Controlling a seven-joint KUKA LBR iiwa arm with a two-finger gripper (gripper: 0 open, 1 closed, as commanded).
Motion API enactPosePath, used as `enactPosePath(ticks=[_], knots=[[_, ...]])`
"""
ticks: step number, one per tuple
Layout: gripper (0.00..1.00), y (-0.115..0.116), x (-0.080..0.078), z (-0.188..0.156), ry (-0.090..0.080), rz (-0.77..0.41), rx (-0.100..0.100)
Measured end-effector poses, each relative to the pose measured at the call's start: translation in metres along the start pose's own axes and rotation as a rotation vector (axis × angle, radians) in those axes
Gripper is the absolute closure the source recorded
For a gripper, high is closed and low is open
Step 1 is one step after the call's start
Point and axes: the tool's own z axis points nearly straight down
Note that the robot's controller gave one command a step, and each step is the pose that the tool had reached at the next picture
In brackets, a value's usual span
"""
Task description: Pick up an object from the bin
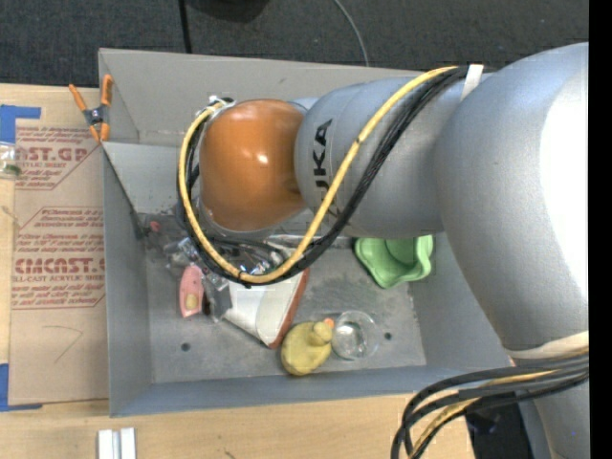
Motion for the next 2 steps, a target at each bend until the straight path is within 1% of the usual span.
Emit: enactPosePath(ticks=[1,2], knots=[[1.00,-0.002,0.002,0.017,0.006,0.002,-0.002],[1.00,-0.019,0.016,0.017,0.007,-0.144,-0.003]])
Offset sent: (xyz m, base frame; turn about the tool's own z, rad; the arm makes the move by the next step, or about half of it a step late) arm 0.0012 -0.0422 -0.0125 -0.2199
